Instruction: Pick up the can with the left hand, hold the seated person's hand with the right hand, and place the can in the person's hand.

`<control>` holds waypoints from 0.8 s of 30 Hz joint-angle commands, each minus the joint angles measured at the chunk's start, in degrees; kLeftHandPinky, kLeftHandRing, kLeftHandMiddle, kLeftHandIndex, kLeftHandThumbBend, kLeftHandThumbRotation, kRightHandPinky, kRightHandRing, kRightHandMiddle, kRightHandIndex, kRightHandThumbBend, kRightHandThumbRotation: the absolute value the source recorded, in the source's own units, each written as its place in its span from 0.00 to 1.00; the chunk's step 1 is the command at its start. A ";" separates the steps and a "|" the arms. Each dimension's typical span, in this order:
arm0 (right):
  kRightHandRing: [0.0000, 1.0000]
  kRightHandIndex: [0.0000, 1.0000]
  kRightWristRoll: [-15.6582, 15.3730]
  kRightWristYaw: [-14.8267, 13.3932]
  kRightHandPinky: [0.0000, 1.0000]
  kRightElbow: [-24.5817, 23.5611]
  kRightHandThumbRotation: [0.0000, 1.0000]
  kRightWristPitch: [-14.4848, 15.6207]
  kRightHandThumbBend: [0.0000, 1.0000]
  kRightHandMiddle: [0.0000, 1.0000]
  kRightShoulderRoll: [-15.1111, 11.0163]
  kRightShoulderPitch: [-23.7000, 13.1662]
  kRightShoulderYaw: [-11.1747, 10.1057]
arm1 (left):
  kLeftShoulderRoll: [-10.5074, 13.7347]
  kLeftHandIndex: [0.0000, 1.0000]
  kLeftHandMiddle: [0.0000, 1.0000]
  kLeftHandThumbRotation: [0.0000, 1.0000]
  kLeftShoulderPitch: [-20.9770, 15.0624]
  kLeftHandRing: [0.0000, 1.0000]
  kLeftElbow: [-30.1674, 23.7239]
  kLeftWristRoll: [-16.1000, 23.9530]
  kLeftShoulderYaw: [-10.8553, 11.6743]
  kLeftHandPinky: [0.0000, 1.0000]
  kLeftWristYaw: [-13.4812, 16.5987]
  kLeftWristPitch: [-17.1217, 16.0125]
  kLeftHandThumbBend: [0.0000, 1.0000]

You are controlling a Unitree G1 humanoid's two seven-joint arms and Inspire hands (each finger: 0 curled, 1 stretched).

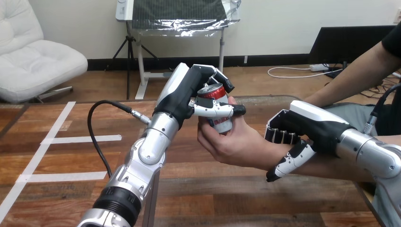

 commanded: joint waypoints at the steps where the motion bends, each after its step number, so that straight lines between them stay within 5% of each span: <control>1: 0.40 0.46 2.13 0.51 0.35 -2.01 0.09 0.84 0.83 0.44 2.17 -0.27 -0.85 | -1.68 0.52 0.52 0.07 -2.27 0.48 -1.85 0.43 -2.72 0.41 -3.79 1.60 0.76; 11: 0.53 0.63 3.54 4.27 0.46 -2.97 0.29 1.52 0.85 0.59 1.15 -0.15 -0.97 | -0.60 0.76 0.74 0.52 -0.61 0.73 -6.05 1.79 -3.47 0.63 -4.79 4.55 0.90; 24: 0.70 0.80 4.78 7.60 0.62 -3.72 0.55 1.67 0.93 0.75 0.52 0.21 -1.80 | 1.04 0.89 0.87 0.88 1.64 0.87 -10.54 2.14 -3.57 0.79 -4.33 5.05 0.92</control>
